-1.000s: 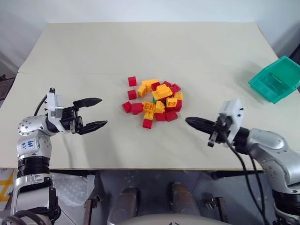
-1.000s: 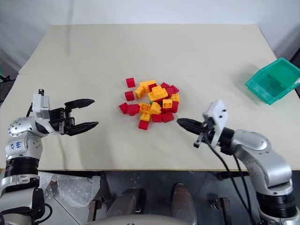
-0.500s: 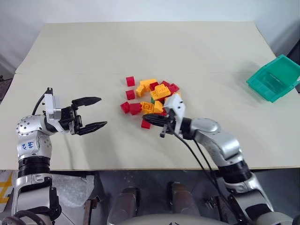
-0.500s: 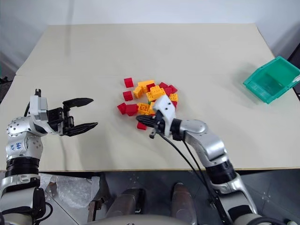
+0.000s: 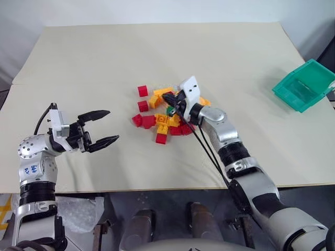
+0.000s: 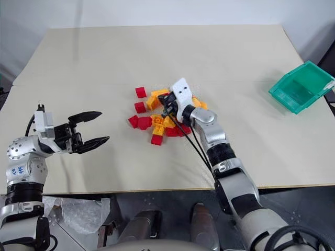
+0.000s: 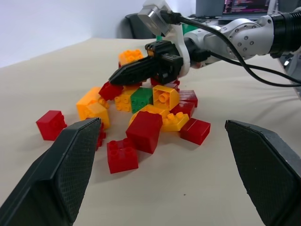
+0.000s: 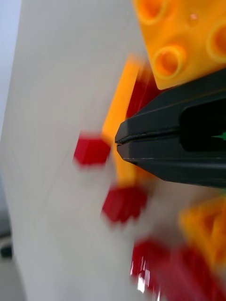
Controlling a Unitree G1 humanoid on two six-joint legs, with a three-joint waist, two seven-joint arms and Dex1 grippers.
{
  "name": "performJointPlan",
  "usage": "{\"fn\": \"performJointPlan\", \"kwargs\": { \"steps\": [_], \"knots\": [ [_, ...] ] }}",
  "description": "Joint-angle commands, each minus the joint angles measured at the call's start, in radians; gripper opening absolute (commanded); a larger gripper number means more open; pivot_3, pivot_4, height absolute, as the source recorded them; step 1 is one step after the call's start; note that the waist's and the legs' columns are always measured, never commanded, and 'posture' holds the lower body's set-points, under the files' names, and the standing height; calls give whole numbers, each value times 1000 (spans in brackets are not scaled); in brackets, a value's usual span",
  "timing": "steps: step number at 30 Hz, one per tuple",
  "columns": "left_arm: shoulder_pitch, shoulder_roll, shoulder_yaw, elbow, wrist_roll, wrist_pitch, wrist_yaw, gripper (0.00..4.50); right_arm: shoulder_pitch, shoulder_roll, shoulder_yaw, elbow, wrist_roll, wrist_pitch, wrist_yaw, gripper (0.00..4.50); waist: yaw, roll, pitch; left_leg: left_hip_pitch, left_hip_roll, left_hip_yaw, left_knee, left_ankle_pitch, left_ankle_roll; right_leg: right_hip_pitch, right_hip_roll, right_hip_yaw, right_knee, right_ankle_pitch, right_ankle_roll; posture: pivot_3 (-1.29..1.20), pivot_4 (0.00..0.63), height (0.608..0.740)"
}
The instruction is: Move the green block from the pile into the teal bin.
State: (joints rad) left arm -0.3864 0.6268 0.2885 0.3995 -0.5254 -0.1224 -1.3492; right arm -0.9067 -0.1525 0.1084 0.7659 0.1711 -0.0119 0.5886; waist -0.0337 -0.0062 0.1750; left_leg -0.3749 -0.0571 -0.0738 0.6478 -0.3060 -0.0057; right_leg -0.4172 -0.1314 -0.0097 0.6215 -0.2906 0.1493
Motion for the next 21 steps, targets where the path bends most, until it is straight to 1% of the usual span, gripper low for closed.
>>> {"fn": "performJointPlan", "kwargs": {
  "steps": [1,3,5,7,9,11,16,21],
  "knots": [
    [2,0,11,-35,-9,-18,10,4500,-19,-25,-25,35,-40,-50,-30,24,-1,0,0,0,0,0,0,0,0,0,0,0,0,0,0,0,150,740],
    [-4,-2,9,-26,-6,-23,13,4500,-13,-62,-28,41,-68,-61,-36,24,-2,0,0,0,0,0,0,0,0,0,0,0,0,0,0,0,150,740],
    [-9,-4,7,-17,-3,-27,17,4500,17,-97,-27,-15,-70,-45,-1,24,-3,0,0,0,0,1,0,0,0,0,0,0,0,0,0,0,150,740],
    [-10,-6,5,-15,-3,-27,21,4500,52,-104,-23,-113,-46,-2,46,24,-1,0,0,0,0,1,0,0,0,0,0,0,0,0,0,0,150,740],
    [-11,-10,1,-15,-2,-28,27,4500,109,-104,5,-248,-24,70,105,24,-6,0,0,0,1,1,0,0,0,0,0,0,0,0,0,0,150,740],
    [-10,-14,-1,-19,-2,-27,32,4500,156,-111,29,-333,-27,125,141,24,-10,0,0,0,1,1,0,0,0,0,1,0,-1,0,0,0,150,740],
    [-13,-16,-4,-14,-1,-29,39,4500,236,-160,82,-458,-46,199,233,24,-3,0,0,0,1,2,1,-1,0,0,1,0,0,0,0,0,150,740],
    [-14,-18,-3,-11,-2,-31,48,4500,276,-209,110,-572,-22,245,334,24,6,0,0,0,1,2,1,-1,0,0,1,0,-1,0,0,0,150,740]
  ]
}}
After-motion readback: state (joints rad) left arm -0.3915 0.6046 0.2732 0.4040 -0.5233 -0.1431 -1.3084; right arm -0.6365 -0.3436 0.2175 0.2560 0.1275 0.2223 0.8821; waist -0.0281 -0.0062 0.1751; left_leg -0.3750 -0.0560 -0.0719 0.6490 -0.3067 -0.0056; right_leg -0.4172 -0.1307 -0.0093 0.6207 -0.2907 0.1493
